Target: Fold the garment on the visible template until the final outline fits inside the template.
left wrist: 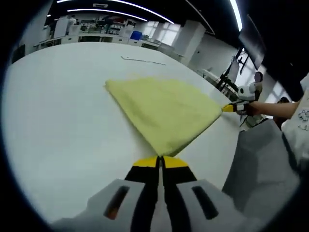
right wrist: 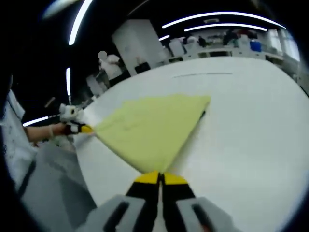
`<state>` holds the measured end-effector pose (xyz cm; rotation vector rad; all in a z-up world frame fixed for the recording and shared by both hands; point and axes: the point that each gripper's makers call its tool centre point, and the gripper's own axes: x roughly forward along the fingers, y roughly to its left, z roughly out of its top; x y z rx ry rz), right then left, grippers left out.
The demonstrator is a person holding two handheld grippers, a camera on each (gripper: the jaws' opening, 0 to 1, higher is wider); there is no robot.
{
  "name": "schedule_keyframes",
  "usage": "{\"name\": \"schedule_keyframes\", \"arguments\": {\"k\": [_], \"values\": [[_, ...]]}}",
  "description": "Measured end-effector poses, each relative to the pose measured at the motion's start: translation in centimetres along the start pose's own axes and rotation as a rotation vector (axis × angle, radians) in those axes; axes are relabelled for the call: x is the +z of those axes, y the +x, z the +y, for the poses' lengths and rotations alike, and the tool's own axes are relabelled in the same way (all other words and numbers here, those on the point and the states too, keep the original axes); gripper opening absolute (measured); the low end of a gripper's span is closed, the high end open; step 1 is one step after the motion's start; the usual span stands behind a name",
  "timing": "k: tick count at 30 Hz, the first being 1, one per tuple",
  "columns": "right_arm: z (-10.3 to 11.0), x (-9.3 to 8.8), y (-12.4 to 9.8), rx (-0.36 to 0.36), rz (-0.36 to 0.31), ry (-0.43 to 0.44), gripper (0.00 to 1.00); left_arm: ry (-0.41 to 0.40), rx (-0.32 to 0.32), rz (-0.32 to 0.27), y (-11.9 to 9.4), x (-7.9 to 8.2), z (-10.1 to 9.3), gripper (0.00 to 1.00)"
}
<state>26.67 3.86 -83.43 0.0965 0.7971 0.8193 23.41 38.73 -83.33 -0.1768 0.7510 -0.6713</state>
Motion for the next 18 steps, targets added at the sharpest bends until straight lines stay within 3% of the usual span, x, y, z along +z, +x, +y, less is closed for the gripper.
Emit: {"name": "schedule_keyframes", "arguments": {"k": [3,18], "values": [[0.29,-0.29,0.10,-0.014,0.002,-0.049,0.00,-0.005,0.000,-0.003,-0.15,-0.10,0.10,0.00],[-0.33,-0.41,0.23,-0.051,-0.004,0.019,0.00,0.025,0.031,-0.023,-0.12,-0.28,-0.68,0.00]]}}
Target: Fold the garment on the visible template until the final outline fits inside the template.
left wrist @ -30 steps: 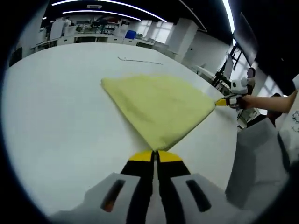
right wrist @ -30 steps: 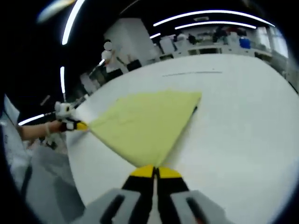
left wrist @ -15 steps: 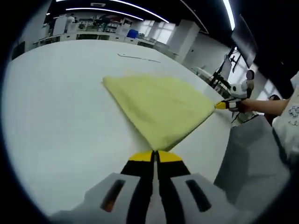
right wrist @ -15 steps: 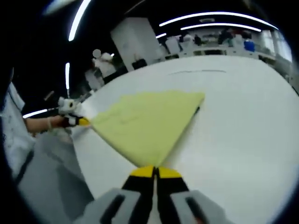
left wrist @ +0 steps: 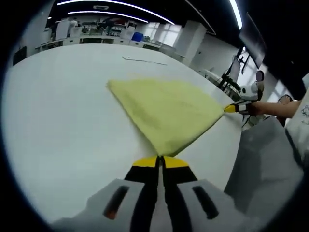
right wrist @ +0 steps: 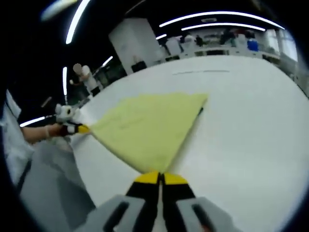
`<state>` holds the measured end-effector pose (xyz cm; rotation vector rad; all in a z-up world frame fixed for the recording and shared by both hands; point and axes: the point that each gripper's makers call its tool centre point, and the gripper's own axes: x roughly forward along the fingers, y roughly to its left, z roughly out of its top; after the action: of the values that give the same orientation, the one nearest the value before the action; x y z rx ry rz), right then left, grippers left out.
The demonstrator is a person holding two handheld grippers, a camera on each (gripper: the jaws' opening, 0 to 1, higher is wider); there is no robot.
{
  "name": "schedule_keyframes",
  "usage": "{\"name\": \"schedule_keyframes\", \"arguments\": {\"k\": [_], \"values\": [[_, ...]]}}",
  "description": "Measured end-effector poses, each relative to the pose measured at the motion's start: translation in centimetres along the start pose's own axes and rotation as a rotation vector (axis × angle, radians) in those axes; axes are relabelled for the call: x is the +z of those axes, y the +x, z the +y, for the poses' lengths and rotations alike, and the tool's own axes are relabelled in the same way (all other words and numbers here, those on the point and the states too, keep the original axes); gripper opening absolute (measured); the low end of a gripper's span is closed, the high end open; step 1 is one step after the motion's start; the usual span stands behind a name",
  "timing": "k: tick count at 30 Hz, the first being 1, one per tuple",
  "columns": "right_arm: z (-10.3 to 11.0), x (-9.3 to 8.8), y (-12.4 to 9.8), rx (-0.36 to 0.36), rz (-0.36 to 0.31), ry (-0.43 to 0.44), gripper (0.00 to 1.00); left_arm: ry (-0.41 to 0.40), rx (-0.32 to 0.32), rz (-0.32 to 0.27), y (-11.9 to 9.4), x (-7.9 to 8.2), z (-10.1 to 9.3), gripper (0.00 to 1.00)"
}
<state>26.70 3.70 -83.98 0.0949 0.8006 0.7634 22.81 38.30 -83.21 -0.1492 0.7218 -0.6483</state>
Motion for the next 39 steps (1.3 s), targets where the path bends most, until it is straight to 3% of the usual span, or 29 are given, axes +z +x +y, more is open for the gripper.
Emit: {"name": "schedule_keyframes", "arguments": {"k": [2,4,5,7,9,11,14,16,19,32,39], "values": [[0.0,0.1,-0.3,-0.007,0.000,0.039,0.00,-0.016,0.016,-0.019,-0.4,0.4,0.0,0.05],[0.5,0.6,-1.0,0.000,-0.005,0.023,0.07,-0.054,0.019,-0.051,-0.6,0.8,-0.1,0.18],[0.6,0.8,-1.4,-0.006,-0.006,0.023,0.16,-0.094,0.036,-0.058,-0.6,0.9,0.3,0.30],[1.2,1.4,-2.7,-0.012,-0.014,0.029,0.38,-0.062,0.034,-0.059,-0.4,1.3,-0.2,0.45],[1.5,2.9,-3.7,-0.030,-0.091,0.003,0.55,-0.017,0.052,-0.052,-0.3,1.6,-0.2,0.60],[2.0,3.8,-4.8,-0.050,-0.136,0.021,0.64,-0.015,0.060,-0.068,-0.4,2.3,-0.3,0.78],[2.3,4.6,-5.4,-0.084,-0.168,0.000,0.85,-0.033,0.063,-0.111,-0.6,3.4,-0.3,0.97],[2.2,4.8,-5.6,-0.107,-0.171,0.001,1.00,-0.029,0.060,-0.103,-0.7,3.7,-0.5,0.99],[2.7,5.2,-5.9,-0.150,-0.179,-0.045,0.99,0.000,0.071,-0.103,-1.0,4.0,-0.5,0.99],[4.3,3.2,-6.0,-0.193,-0.153,-0.003,0.99,-0.004,0.059,-0.118,-2.0,3.9,-0.6,0.99],[4.2,3.3,-6.9,-0.215,-0.176,0.018,0.99,0.002,0.052,-0.128,-2.1,4.3,-0.5,0.99]]}}
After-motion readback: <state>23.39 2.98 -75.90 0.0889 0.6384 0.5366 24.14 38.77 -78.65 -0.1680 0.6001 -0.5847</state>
